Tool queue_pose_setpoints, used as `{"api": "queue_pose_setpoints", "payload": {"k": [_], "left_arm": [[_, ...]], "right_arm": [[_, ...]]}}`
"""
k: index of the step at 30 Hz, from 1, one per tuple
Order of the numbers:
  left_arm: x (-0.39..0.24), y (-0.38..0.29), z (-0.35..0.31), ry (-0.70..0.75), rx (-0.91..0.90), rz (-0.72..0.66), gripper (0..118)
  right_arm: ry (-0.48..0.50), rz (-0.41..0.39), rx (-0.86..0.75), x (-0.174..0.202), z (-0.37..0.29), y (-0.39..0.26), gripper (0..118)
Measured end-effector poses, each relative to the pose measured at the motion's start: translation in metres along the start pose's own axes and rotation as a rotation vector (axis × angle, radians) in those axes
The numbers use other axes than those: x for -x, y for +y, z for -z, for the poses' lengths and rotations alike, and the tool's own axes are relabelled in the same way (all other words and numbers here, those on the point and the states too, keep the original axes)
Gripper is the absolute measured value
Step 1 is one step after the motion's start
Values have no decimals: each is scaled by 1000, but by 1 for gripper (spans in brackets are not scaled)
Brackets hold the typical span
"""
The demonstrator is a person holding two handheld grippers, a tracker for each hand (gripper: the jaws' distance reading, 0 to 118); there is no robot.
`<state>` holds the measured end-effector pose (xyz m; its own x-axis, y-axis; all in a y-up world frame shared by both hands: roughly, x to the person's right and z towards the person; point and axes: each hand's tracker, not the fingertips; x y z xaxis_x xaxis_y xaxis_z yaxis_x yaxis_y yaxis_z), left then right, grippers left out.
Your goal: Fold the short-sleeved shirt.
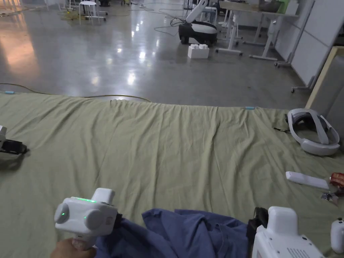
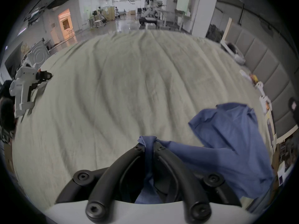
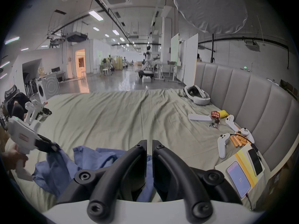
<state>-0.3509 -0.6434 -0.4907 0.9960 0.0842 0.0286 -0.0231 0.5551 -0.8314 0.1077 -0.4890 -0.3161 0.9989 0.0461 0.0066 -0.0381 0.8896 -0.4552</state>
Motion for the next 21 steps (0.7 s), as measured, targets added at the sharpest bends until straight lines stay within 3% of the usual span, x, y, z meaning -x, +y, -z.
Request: {"api": "queue_pose_setpoints", "payload": {"k": [1, 5, 8, 15, 17, 20, 21], "left_arm": [[-33, -37, -55, 5, -58, 4, 11], [-41, -51, -112, -27, -105, -12, 11], [-41, -64, -131, -60, -124, -44, 11], [-47, -88, -183, -54, -159, -60, 11], [-51, -90, -198, -54, -159, -79, 11], [-57, -100, -210, -34, -157, -74, 11], [-58, -94, -214, -33, -152, -76, 11]], "right_arm": [[13, -1, 35, -7, 10, 3, 23], [31, -29, 211, -22, 59, 13, 69], [70, -49, 357, -24, 95, 11, 73], [128, -56, 596, -16, 159, -23, 73], [115, -60, 625, -16, 172, -32, 67], [125, -17, 597, -13, 173, -37, 18], [138, -3, 585, -12, 172, -36, 15]]}}
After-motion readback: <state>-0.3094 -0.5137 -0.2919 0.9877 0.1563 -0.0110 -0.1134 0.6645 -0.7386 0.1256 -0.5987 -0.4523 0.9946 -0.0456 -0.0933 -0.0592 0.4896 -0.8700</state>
